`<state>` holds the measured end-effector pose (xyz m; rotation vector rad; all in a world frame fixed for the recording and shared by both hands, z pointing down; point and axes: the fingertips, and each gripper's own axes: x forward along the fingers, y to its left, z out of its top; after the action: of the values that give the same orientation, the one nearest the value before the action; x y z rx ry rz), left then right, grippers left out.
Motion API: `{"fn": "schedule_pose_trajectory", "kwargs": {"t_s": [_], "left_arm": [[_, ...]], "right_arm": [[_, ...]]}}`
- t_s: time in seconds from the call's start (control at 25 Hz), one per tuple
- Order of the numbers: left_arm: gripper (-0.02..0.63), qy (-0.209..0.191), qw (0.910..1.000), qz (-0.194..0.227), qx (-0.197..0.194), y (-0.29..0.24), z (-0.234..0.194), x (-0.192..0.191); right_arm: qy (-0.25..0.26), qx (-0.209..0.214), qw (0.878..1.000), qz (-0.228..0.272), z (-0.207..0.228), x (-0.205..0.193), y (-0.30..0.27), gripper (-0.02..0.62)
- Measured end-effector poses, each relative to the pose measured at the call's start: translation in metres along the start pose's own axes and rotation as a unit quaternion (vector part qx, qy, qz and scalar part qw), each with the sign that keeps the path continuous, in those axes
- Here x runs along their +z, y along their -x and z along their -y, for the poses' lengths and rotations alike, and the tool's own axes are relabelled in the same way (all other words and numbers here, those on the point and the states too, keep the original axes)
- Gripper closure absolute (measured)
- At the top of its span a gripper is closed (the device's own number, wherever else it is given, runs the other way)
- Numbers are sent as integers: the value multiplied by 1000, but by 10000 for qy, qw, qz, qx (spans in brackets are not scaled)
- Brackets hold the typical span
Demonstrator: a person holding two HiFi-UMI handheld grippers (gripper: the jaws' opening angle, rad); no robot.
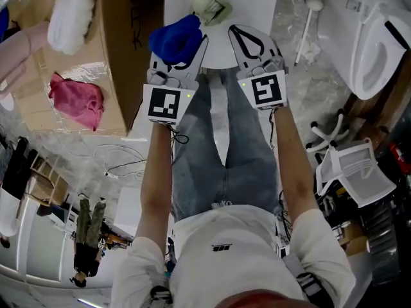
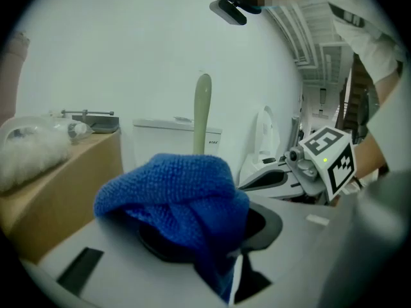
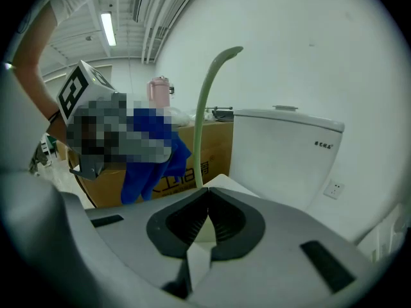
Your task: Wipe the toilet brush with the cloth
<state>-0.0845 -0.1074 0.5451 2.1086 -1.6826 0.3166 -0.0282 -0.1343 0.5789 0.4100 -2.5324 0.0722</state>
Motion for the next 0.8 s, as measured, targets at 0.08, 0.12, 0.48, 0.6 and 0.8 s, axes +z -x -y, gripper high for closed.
{"fn": "schedule_pose_trajectory", "kwargs": {"t_s": [0.08, 0.12, 0.48, 0.6, 0.8], "left_arm": [[456, 11, 10000, 17, -8, -9, -2, -6], [456, 16, 10000, 24, -7, -13, -3, -9], [444, 43, 10000, 8, -38, -45, -10, -29], [433, 73, 10000, -6, -39, -51, -13, -33], [413, 135, 9999, -31, -79, -62, -14, -38]], "right_arm": [[98, 49, 9999, -50, 3, -6, -11, 600], [151, 78, 9998, -61, 4, -9, -16, 600], [184, 332, 9993, 52, 15, -23, -61, 600], [172, 425, 9989, 6, 17, -26, -72, 600], [393, 604, 9971, -263, 15, -36, -82, 600]]}}
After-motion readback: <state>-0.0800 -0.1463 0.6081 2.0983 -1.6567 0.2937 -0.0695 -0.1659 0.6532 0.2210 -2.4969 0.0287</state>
